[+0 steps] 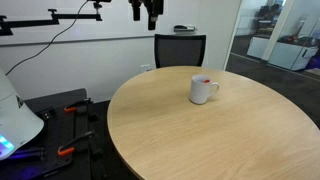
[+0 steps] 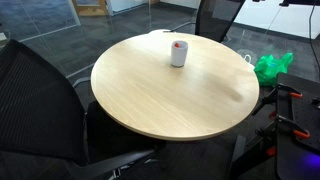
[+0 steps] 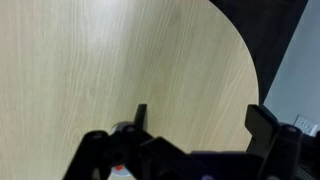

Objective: Remove the orange marker from the white mug and put it on the table

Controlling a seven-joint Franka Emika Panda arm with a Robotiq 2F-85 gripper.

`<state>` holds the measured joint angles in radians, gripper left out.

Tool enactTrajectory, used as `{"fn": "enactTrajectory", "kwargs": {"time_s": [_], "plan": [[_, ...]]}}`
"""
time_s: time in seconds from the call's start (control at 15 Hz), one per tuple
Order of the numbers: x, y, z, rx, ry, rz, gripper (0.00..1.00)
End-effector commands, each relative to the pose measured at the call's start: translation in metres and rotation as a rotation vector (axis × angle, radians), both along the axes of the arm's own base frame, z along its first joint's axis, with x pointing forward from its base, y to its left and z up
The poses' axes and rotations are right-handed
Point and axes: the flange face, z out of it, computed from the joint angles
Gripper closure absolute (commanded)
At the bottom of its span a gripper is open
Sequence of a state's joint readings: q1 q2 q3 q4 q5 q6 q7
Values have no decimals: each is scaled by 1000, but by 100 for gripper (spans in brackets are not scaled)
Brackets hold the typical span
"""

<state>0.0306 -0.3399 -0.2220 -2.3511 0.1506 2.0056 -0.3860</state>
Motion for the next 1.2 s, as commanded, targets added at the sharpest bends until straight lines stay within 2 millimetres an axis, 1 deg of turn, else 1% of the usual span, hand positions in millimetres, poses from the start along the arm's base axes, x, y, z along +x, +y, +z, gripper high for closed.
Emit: {"fn": "enactTrajectory", "kwargs": {"time_s": [0.0, 0.33, 0.53, 0.67, 0.8, 0.93, 1.13], "plan": [[0, 0, 0, 0, 1, 0, 0], [0, 0, 0, 0, 1, 0, 0], [12, 4, 1, -38, -28, -30, 0], [28, 6, -1, -68, -70, -74, 0], [50, 11, -9, -98, -129, -151, 0], [70, 16, -20, -138, -190, -217, 0], [100, 21, -42, -194, -243, -307, 0]]}}
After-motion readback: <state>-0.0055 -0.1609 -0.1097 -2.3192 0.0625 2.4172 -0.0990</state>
